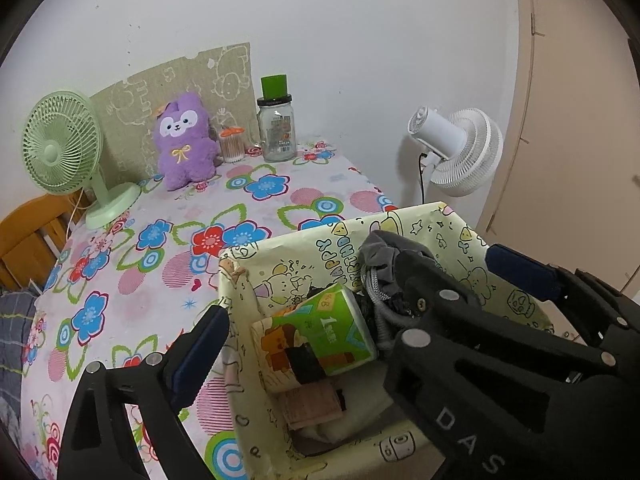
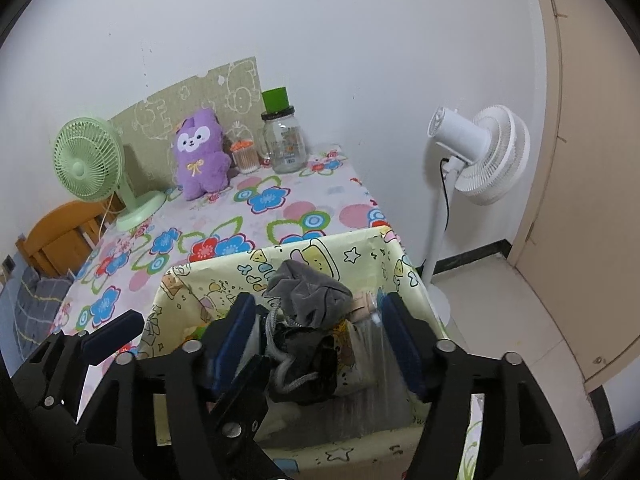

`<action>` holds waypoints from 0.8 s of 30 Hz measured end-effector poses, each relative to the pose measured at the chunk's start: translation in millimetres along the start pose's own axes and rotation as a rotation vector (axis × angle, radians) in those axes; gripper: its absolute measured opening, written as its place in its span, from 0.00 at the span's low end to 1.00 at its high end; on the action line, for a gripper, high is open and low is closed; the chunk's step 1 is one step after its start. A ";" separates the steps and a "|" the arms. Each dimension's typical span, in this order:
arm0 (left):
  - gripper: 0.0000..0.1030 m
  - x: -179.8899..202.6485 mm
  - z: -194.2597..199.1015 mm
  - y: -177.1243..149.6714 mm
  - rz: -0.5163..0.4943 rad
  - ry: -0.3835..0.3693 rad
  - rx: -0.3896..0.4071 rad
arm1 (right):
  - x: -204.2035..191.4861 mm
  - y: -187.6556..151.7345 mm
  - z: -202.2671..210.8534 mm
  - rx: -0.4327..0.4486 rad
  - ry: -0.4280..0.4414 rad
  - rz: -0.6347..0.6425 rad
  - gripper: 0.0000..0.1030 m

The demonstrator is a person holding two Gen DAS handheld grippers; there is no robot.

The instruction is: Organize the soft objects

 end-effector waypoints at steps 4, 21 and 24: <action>0.95 -2.5 10.7 1.3 -0.002 0.001 0.020 | -3.9 1.8 8.8 0.011 -0.002 0.008 0.76; 1.00 -36.7 62.5 -3.4 0.005 0.039 0.095 | -47.9 1.8 57.7 0.087 -0.019 0.049 0.95; 1.00 -46.7 72.5 -6.0 0.011 0.048 0.107 | -59.8 0.1 65.8 0.106 -0.013 0.050 0.95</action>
Point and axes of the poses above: each gripper's, at about its wrist camera, not at the fingertips, and z roughly against the way its jaws point, x to its right, y to its top, the point moved 4 cm from there along -z, roughly the way its jaws point, and after that the axes turned 15 degrees about x, right-handed, at the moved point
